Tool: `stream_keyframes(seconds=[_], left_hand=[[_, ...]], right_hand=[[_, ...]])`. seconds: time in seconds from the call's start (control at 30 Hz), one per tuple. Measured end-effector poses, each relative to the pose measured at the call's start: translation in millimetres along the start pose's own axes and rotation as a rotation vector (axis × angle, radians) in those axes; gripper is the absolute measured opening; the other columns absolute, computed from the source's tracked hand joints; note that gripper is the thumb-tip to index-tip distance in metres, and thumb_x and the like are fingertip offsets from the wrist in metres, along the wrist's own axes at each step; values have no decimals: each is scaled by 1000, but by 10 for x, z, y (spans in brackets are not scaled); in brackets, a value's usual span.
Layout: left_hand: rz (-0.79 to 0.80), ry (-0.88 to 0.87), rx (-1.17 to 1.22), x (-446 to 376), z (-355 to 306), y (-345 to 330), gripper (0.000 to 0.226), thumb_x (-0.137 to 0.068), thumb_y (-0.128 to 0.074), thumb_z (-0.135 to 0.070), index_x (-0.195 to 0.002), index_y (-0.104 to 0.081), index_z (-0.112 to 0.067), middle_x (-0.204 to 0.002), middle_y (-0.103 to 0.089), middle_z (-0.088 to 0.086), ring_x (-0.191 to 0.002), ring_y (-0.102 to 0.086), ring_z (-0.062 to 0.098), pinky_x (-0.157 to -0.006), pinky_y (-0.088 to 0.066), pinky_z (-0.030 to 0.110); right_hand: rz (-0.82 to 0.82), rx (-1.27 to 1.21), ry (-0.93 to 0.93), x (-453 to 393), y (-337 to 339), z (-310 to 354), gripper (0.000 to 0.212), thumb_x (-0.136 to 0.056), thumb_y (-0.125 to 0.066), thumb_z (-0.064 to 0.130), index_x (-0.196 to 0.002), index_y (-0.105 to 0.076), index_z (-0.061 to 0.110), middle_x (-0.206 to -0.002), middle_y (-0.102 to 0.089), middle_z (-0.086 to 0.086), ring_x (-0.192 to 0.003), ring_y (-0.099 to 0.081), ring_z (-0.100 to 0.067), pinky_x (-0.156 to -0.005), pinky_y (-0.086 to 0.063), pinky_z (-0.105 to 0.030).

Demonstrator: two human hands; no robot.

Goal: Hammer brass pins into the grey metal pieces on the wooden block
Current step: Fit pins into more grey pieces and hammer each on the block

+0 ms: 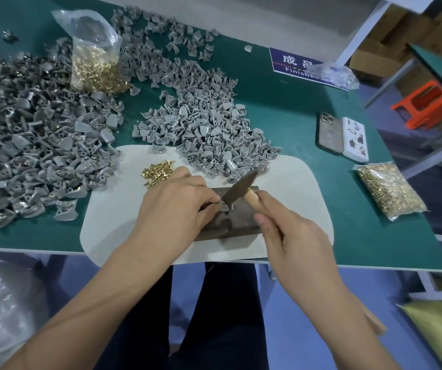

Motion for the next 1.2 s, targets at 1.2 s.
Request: stream_keyframes(seconds=[1.2], left_hand=[[26, -30, 36, -41, -7, 1, 12, -85, -76, -40, -94, -79, -34, -83, -67, -17, -89, -47, 14, -61, -38, 28]], right_hand=[[-21, -23, -64, 126, -17, -14, 37, -101, -44, 48, -136, -49, 55, -98, -75, 18, -66, -58, -10, -67, -57, -38]])
Point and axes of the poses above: each hand's wrist, its own x-axis away from the middle knuckle, its own y-axis out of the back of the hand, z = x × y, the point moved 10 cm from there along -x, towards the middle knuckle
